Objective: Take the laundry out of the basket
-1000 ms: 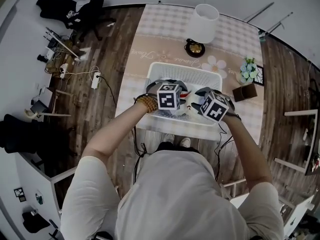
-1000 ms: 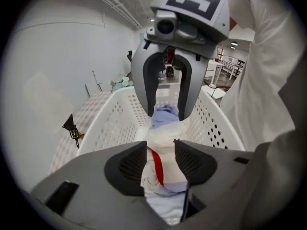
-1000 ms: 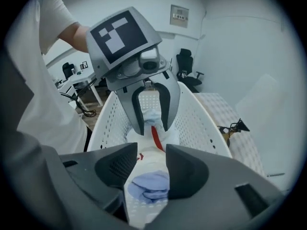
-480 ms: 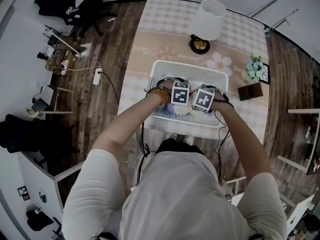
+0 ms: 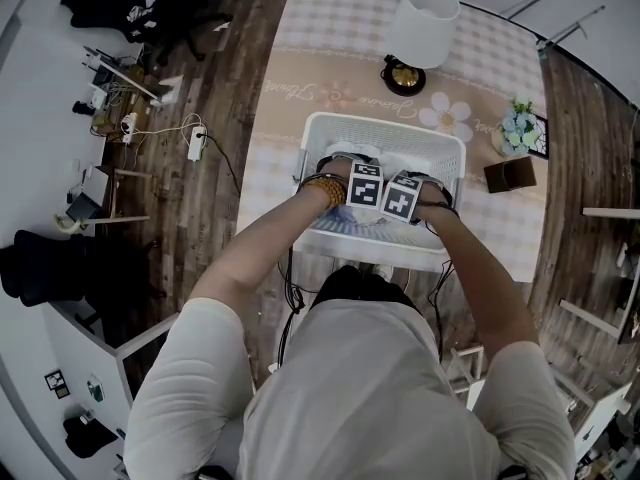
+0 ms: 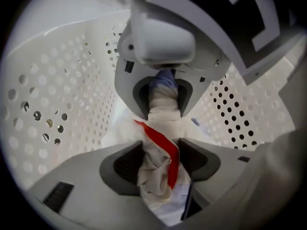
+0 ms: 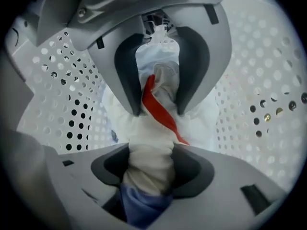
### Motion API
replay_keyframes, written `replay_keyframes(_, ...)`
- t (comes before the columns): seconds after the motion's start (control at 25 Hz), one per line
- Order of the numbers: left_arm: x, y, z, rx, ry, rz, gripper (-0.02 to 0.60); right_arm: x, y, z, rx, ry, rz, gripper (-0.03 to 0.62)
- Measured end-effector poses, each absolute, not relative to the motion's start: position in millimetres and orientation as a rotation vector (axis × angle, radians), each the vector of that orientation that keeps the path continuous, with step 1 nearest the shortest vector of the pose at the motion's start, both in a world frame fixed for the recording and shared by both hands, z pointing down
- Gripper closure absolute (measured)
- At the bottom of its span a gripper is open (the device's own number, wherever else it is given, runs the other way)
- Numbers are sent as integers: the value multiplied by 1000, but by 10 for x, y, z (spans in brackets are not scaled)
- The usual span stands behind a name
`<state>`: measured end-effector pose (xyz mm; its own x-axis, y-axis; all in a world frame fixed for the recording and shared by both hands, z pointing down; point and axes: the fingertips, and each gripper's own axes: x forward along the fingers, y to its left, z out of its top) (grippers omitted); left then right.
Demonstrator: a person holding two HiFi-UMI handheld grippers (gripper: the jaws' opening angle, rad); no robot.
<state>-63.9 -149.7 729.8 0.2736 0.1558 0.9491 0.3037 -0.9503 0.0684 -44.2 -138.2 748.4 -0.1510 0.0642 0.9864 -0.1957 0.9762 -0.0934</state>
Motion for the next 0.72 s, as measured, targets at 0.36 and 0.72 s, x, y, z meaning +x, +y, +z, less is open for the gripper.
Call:
replay_keyframes(0.36, -688, -1453, 7211, -2404, -425, -1727, 495, -484, -1426, 7424, 146, -1731, 187, 425)
replay_keyframes(0.72, -768, -1464, 6774, -2515, -343, -1787, 520, -556, -1439, 6958, 175, -1783, 135, 445)
